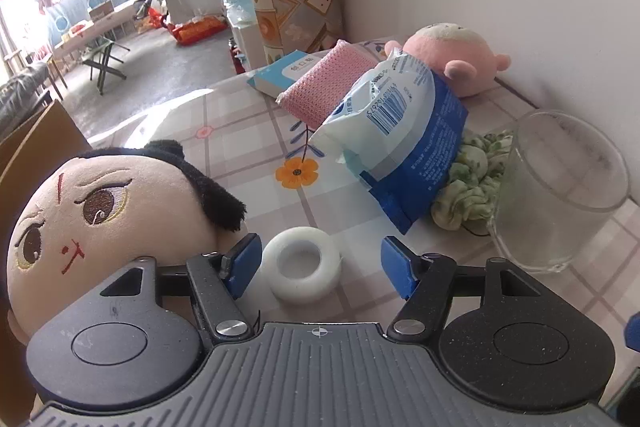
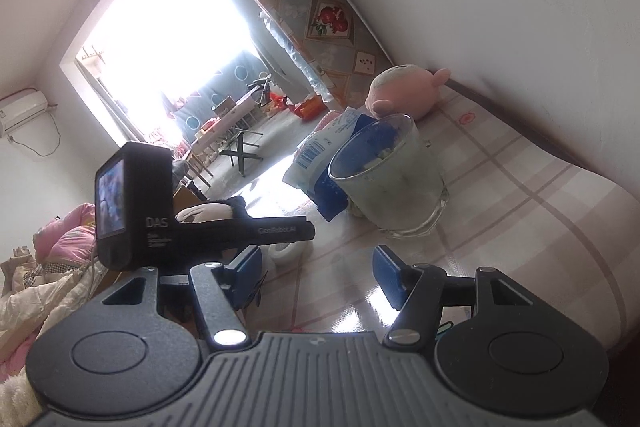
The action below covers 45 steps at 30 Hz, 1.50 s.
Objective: Organize soft objects
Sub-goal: 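Move both tools back to the bed and close the left gripper on the white tape roll, then grasp the blue-and-white wipe pack with the right gripper while the left gripper holds the tape roll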
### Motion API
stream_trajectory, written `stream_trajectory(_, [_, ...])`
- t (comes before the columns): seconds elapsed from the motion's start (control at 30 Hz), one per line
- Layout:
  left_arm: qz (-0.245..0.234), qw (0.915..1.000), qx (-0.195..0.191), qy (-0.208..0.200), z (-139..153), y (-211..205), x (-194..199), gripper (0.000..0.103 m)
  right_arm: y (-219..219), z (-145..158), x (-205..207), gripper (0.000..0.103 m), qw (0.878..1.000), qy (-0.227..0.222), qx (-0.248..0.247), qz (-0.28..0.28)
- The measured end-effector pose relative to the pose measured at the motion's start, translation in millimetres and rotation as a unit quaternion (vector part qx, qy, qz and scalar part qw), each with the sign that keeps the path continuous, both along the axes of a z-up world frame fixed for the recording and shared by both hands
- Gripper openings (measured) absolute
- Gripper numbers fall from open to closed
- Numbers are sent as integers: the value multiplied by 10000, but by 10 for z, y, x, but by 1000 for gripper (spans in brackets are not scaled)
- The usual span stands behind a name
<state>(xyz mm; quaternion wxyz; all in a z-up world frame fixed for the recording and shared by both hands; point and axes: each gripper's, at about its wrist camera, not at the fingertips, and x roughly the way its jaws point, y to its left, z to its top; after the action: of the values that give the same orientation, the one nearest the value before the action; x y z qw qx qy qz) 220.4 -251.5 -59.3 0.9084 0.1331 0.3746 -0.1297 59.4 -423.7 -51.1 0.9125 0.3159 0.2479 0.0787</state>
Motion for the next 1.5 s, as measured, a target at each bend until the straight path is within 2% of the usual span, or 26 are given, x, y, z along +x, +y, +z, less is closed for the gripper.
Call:
stream_trajectory(0.07, [-15,9998,166,-69,-39,-45,7,49,-11,-8,-2,65,10000,6,15,-15])
stream_trajectory(0.13, [-86,9994,328,-78,-79,-66,8,40,-22,-14,-3,65,10000,10,32,-30])
stream_trajectory(0.2, [-169,9995,238,72,-107,-25,26,36,-40,-17,-16,65,10000,15,52,-61])
stream_trajectory(0.33, [-393,9990,185,122,-74,45,-57,26,-82,-18,-36,65,9999,21,78,-111])
stream_trajectory(0.4, [-490,9982,78,344,-83,84,-85,26,-96,-16,-44,65,9999,15,83,-135])
stream_trajectory(0.67, [-957,9926,-54,751,-23,190,-423,26,-162,22,-129,65,9997,8,21,-233])
stream_trajectory(0.8, [-1336,9841,-311,1129,44,243,-678,26,-221,30,-174,65,9995,54,-35,-309])
stream_trajectory(0.9, [-1620,9776,-493,1253,70,297,-899,27,-244,50,-217,65,9994,61,-85,-340])
stream_trajectory(1.0, [-1827,9748,-631,1111,95,364,-1127,29,-240,70,-238,65,9993,76,-136,-330])
stream_trajectory(1.17, [-1774,9814,-611,414,151,474,-1390,56,-207,103,-247,65,9993,116,-228,-277])
stream_trajectory(1.23, [-1761,9823,-620,142,178,494,-1439,61,-192,121,-241,65,9993,123,-263,-249])
stream_trajectory(1.4, [-1484,9879,-389,231,83,436,-1332,60,-117,243,-239,65,9990,63,-414,-139])
stream_trajectory(1.5, [-1324,9894,-462,377,30,448,-1247,60,-60,417,-195,68,9979,-68,-644,59])
